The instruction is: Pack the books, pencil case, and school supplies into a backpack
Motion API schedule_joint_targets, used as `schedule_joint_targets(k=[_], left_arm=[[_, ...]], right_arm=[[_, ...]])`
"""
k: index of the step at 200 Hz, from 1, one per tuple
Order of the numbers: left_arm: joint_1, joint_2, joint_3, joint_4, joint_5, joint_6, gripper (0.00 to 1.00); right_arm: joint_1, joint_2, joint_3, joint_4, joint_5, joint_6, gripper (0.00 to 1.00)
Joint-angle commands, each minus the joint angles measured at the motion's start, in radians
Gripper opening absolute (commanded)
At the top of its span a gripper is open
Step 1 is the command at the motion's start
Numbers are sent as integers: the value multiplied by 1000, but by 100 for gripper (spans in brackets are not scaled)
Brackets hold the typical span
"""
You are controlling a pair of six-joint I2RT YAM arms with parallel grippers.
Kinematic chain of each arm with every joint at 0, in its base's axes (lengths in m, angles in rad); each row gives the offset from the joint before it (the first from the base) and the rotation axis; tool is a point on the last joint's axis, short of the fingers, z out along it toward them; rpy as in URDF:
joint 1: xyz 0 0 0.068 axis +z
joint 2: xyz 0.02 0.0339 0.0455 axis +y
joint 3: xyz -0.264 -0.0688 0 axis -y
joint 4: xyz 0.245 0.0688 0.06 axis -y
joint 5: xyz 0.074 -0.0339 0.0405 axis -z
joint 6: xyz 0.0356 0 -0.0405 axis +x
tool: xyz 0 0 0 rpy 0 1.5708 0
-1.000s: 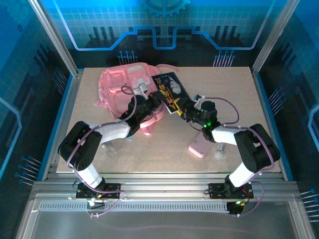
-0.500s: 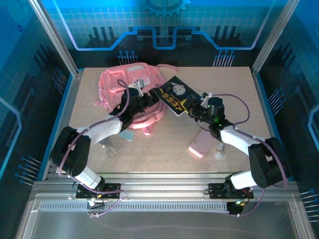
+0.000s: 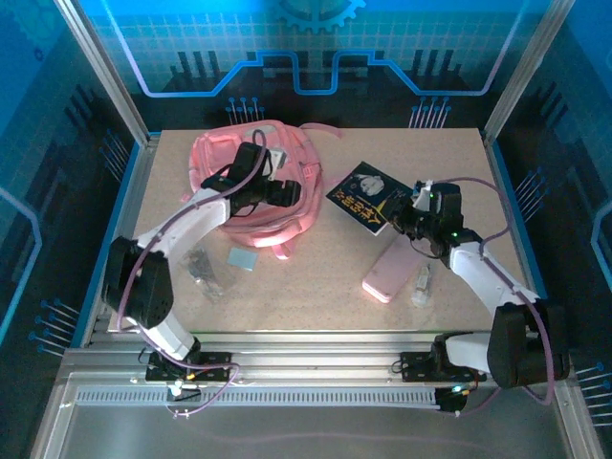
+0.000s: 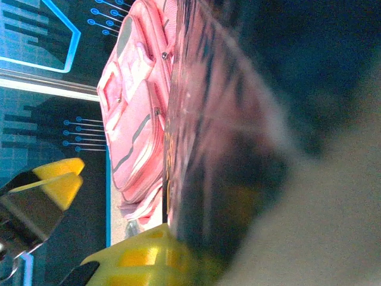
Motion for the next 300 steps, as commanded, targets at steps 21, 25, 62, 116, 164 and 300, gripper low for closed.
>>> schedule_joint_targets(k=[21,25,62,116,164,300], left_arm=[[7,151,137,-213,-148,231,82],[9,164,146,-220,-148,242,82],[20,266,212,-275,-143,285,82],[66,465,319,-328,-165,302,74],[72,576,410,-390,-148,308,0],[-6,365,694,-502,154,26,0]], right_arm=[[-44,-95,24,-29,-44,-101,0],[-47,-100,20,-29,-45,-99,0],[-51,-117,-31,-7,-45,-76,0],[-55,-134,-43,-8,-43,-64,0],[-55,-164,-34,-34,-21,-75,0],[-61,-196,-13,-76,-9,-92,0]])
